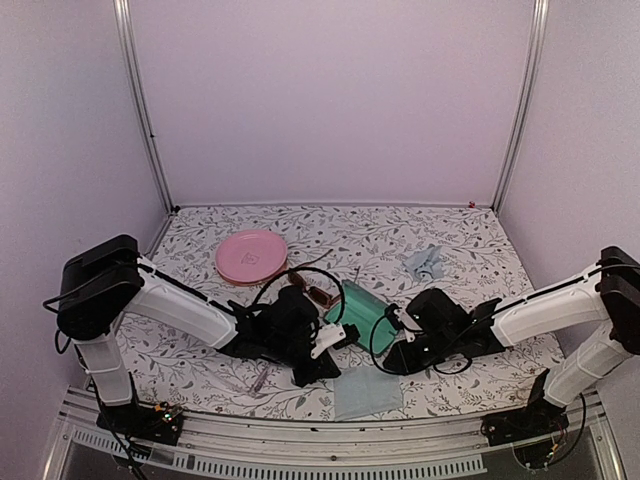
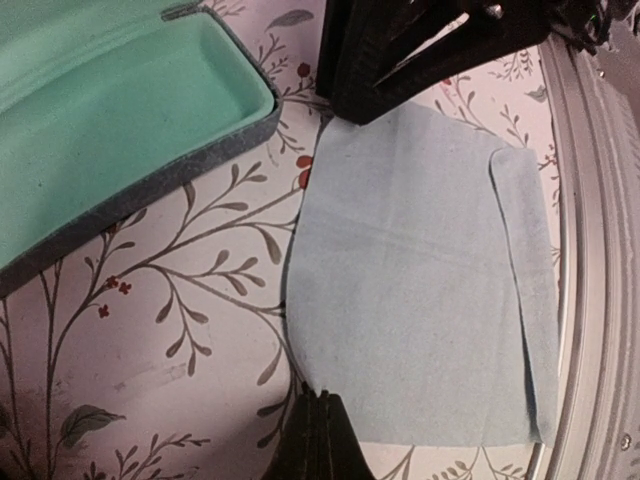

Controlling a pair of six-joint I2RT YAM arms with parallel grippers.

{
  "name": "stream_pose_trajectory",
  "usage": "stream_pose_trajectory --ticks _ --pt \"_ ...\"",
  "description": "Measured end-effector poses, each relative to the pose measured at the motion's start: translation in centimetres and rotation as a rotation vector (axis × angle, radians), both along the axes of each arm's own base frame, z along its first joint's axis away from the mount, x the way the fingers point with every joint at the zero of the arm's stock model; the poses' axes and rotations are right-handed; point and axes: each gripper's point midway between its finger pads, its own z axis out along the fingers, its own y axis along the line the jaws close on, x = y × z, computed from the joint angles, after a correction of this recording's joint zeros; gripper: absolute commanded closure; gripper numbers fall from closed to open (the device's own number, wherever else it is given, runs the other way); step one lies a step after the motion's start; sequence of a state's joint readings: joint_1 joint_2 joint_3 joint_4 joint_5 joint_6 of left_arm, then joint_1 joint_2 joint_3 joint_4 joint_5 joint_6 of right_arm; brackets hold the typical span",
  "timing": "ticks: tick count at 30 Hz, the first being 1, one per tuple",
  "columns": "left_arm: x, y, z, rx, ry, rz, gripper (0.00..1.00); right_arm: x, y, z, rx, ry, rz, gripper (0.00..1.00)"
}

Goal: Organize the sunglasses
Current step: Pick up the corner of the glasses cleaning cloth from the corner of the board.

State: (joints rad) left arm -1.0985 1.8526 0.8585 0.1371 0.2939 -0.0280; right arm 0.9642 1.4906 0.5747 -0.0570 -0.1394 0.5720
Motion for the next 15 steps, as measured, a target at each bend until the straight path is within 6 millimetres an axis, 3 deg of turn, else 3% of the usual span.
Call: stream_pose_trajectory --ticks 9,15 --pt "0.02 0.00 -0.01 0.000 0.001 0.003 1.00 -0.32 -0.24 -0.11 -0.002 -0.005 0.021 0.99" --pt "0.01 0.00 0.00 0.000 0.001 0.003 1.00 -0.33 -0.23 -0.08 -0.001 -0.006 0.023 1.00"
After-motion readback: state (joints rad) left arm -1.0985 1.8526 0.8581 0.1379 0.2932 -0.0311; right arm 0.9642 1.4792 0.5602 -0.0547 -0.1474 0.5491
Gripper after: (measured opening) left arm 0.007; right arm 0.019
